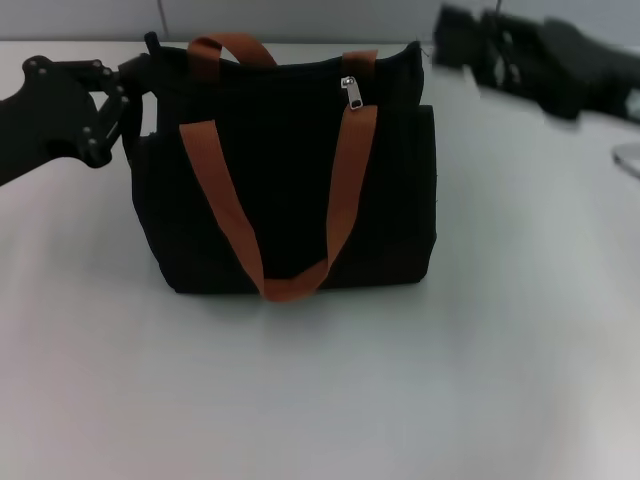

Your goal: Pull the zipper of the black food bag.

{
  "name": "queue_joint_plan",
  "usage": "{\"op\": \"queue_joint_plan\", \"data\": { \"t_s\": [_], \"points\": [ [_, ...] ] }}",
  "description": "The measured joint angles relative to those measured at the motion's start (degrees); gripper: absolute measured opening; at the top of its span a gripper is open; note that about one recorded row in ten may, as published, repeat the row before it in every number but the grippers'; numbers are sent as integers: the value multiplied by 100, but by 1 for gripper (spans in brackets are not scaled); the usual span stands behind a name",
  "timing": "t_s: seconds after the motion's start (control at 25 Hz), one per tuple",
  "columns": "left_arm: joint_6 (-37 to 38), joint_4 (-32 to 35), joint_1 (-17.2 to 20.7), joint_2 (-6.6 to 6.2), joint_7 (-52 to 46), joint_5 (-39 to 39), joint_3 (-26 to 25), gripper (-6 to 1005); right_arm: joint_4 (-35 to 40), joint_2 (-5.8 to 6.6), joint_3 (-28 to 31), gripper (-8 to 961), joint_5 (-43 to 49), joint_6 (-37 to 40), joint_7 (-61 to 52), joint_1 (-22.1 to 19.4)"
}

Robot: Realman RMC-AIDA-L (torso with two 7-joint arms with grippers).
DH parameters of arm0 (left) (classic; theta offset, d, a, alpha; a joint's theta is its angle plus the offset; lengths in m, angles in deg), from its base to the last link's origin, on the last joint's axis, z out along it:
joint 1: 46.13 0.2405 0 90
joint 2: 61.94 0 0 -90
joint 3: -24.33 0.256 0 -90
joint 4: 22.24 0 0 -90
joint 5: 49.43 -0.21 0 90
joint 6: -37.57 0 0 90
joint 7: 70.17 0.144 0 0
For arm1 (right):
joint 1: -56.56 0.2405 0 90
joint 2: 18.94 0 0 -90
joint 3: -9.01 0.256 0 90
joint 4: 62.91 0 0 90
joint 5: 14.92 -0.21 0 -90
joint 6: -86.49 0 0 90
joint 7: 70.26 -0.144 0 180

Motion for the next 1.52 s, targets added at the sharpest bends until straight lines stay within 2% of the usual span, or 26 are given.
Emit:
{"op": "queue_joint_plan", "data": {
  "t_s": [0.12, 0.2, 0.24, 0.28, 0.32, 0.4, 0.48, 0.64, 1.0, 1.12, 1.16, 1.28, 1.32, 1.36, 1.4, 1.52],
  "points": [
    [43, 0, 0, -15, -60, -2, 39, 168, -520, 122, -60, 403, 198, 373, 1245, -164],
    [45, 21, -1, -28, -163, -8, 46, 169, -631, 134, -99, 497, 520, 446, 1827, -300],
    [39, 27, -3, -33, -212, -12, 51, 170, -644, 109, -102, 537, 734, 446, 2084, -369],
    [2, 43, -11, -68, -342, -25, 62, 171, -680, 25, -90, 577, 1182, 384, 2528, -495],
    [2, 43, -11, -68, -342, -25, 62, 172, -680, 25, -90, 616, 1182, 384, 2528, -495],
    [-23, 46, 2, -118, -449, -40, 61, 174, -754, -72, -69, 696, 1536, 269, 2904, -569],
    [-37, 44, 20, -169, -571, -45, 56, 175, -946, -134, -81, 735, 1788, 65, 3216, -606],
    [-49, 34, 28, -186, -676, -100, 62, 179, -1149, -138, -144, 814, 1901, -140, 3342, -578],
    [-104, 224, 40, -197, -1429, -328, 68, 186, -1339, -143, -153, 814, 1993, -391, 3568, -548],
    [-102, 445, 47, -238, -1741, -489, 67, 189, -1362, -147, -151, 814, 1995, -395, 3572, -541],
    [-63, 587, 49, -297, -2025, -617, 67, 190, -1378, -149, -151, 814, 1996, -401, 3572, -535],
    [-63, 587, 49, -297, -2025, -617, 67, 192, -1446, -153, -150, 814, 1999, -471, 3574, -507],
    [286, 763, 46, -519, -2601, -748, 52, 193, -1446, -153, -150, 814, 1999, -471, 3574, -507],
    [286, 763, 46, -519, -2601, -748, 52, 242, -1463, -154, -150, 814, 2000, -496, 3575, -505],
    [727, 758, 46, -673, -2864, -687, -12, 292, -1481, -154, -150, 814, 2000, -523, 3575, -498],
    [1108, 739, 41, -731, -2944, -624, -58, 424, -1545, -158, -150, 814, 2003, -564, 3576, -454]
  ]
}}
